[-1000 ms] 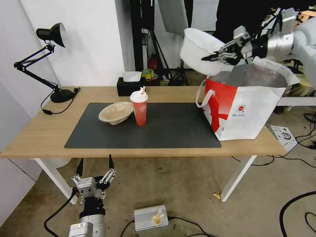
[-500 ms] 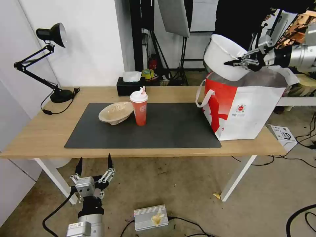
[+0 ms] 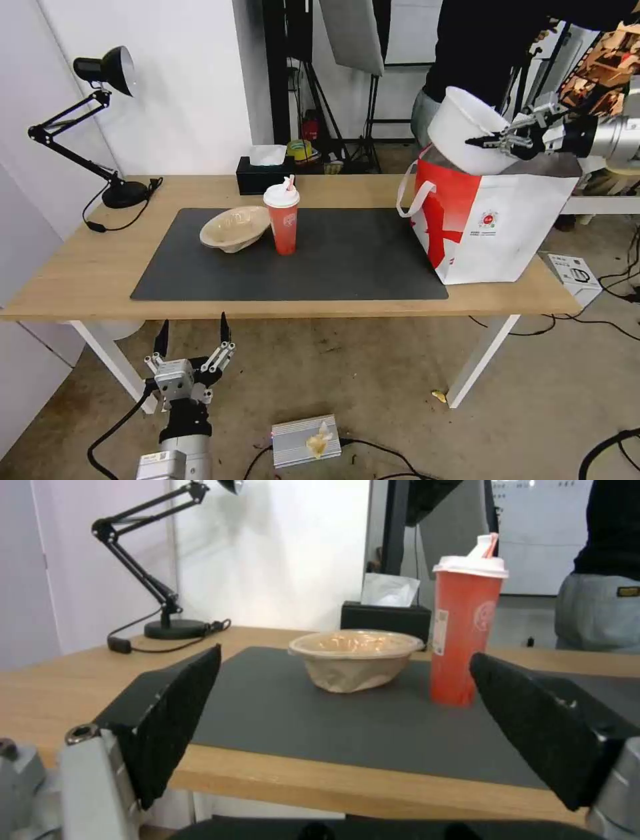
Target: Pick up the trash from the table and place it into the takeout bag.
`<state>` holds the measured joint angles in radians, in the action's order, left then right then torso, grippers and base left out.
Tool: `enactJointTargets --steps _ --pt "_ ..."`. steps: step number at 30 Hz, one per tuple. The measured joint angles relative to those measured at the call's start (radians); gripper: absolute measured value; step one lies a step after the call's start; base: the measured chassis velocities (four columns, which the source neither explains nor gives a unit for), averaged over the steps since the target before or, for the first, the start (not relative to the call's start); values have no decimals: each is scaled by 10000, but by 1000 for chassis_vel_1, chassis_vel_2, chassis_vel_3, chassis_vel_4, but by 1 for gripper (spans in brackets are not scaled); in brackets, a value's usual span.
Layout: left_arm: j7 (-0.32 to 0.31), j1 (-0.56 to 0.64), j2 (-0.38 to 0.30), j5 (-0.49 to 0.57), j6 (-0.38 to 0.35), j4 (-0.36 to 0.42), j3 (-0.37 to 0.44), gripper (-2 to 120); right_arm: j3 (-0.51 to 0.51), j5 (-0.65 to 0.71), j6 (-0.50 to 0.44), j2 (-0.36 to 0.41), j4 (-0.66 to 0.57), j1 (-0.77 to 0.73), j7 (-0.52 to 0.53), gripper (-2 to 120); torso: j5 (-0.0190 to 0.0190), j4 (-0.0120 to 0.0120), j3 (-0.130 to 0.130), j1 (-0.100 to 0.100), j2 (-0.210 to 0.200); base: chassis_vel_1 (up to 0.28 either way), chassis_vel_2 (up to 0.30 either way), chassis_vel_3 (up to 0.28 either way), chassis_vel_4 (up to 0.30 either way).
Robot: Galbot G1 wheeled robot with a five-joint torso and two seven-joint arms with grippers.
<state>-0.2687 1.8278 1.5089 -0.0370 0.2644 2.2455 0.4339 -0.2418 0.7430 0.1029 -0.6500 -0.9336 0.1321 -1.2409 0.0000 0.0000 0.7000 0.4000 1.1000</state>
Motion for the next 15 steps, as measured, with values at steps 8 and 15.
enactJointTargets --steps 8,15 --pt "0 20 40 -32 1 3 -5 100 324 15 22 -108 30 -662 52 0 0 0 0 0 -1 0 0 0 0" --pt "0 58 84 -69 11 32 -16 100 459 64 22 -101 -218 -1015 152 0 0 0 0 0 0 0 0 0 0"
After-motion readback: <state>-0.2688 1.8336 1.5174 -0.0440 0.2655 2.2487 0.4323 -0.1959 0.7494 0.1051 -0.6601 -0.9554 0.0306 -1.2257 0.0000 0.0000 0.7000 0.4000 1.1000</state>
